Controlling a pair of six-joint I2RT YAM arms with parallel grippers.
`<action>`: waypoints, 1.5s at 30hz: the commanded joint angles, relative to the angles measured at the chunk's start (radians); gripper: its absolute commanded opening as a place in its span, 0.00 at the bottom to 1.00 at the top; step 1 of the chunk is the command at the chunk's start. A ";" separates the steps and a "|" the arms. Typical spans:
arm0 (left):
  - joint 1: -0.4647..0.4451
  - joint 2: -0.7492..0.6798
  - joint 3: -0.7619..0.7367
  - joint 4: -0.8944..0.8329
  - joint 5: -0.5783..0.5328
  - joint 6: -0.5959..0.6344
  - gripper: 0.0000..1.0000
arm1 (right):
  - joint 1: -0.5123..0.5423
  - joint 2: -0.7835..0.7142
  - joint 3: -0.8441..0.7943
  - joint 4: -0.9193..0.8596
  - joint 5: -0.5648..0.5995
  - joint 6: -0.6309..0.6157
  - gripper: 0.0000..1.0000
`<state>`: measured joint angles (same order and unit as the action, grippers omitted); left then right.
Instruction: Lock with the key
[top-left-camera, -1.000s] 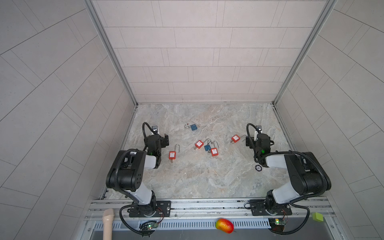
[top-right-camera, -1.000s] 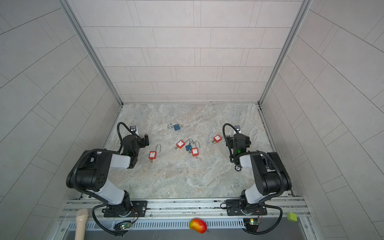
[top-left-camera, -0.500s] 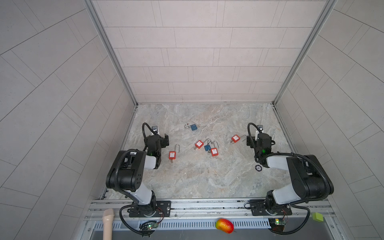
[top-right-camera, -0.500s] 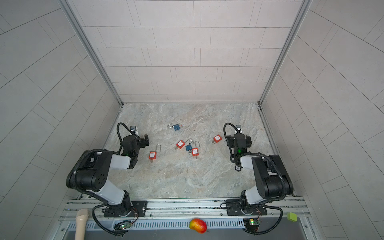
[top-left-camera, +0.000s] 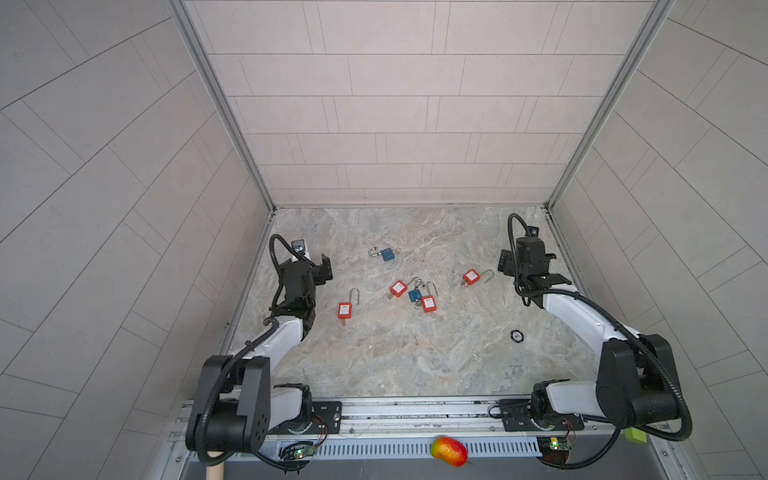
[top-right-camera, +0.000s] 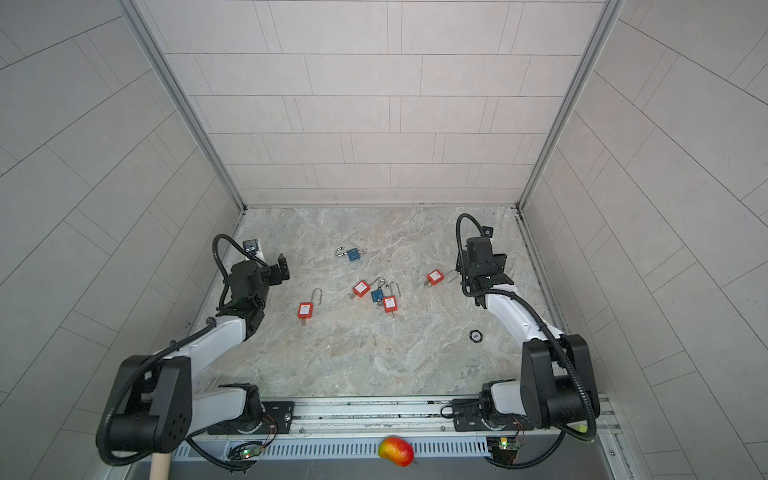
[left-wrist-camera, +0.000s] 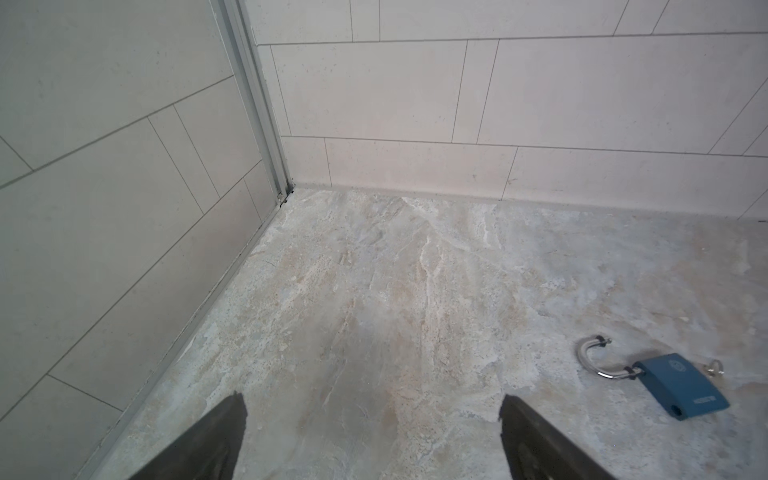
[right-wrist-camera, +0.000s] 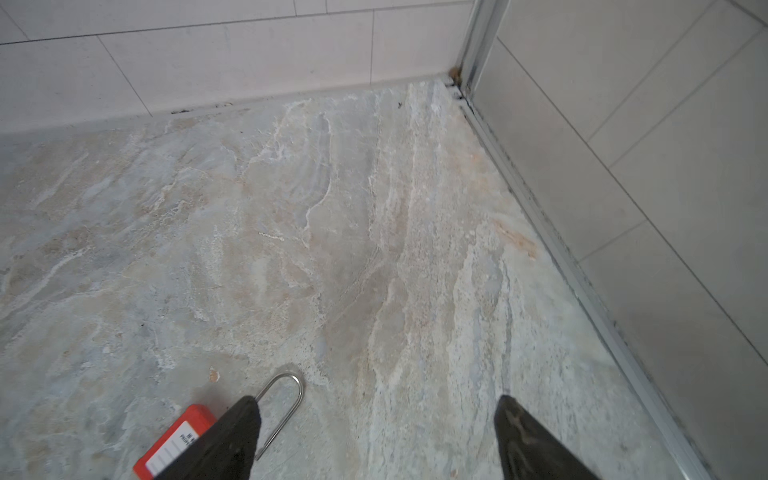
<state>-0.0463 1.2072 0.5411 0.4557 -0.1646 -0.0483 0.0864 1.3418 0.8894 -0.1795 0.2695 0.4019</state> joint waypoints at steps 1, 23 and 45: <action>-0.002 -0.069 0.112 -0.323 0.065 -0.056 0.99 | 0.030 0.036 0.103 -0.370 0.004 0.304 0.86; -0.167 -0.076 0.393 -0.804 0.191 -0.178 0.90 | 0.269 0.429 0.378 -0.499 -0.126 0.833 0.72; -0.257 0.051 0.480 -0.844 0.160 -0.147 0.86 | 0.254 0.641 0.527 -0.537 -0.089 0.804 0.63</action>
<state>-0.2928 1.2457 0.9806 -0.3660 0.0185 -0.2050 0.3458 1.9690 1.3888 -0.6815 0.1432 1.2095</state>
